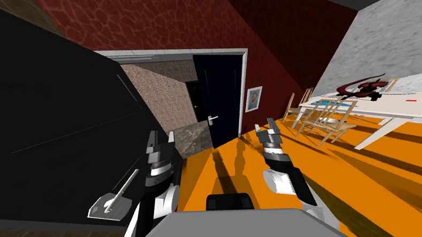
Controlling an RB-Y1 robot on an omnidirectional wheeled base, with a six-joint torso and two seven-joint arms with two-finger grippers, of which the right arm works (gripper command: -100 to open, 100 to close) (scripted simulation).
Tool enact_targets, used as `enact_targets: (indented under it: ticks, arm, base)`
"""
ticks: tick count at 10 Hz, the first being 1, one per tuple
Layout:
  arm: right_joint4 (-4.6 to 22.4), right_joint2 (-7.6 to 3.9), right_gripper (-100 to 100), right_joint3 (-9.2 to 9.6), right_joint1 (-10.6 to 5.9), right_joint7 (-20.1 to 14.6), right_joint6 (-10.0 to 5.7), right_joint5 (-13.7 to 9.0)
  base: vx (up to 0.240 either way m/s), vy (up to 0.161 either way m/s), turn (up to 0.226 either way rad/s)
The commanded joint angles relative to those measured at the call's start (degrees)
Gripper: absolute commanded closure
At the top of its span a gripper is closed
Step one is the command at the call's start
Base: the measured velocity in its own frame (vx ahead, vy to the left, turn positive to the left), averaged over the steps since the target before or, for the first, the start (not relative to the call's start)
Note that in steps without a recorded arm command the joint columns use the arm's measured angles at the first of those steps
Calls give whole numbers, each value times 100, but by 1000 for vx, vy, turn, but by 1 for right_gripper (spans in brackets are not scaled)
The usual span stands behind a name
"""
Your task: Pull the door open
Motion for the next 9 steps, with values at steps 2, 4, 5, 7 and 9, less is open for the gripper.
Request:
enact_targets:
  ticks: [2, 4, 5, 7, 9]
  arm:
    - [490, -158, -100, -22, -241, 76, -7, -186]
    - [881, -276, -100, -26, -447, 149, -5, -341]
    - [1111, -335, -100, -28, -550, 185, -4, -419]
    - [1338, -398, -100, -30, -664, 226, -3, -504]
    - [1739, -523, -100, -35, -892, 306, 0, -675]
  base:
    - [72, 1, 147]
    - [103, 5, 178]
    - [109, 6, 176]
    - [86, 6, 100]
    - [66, 3, 148]
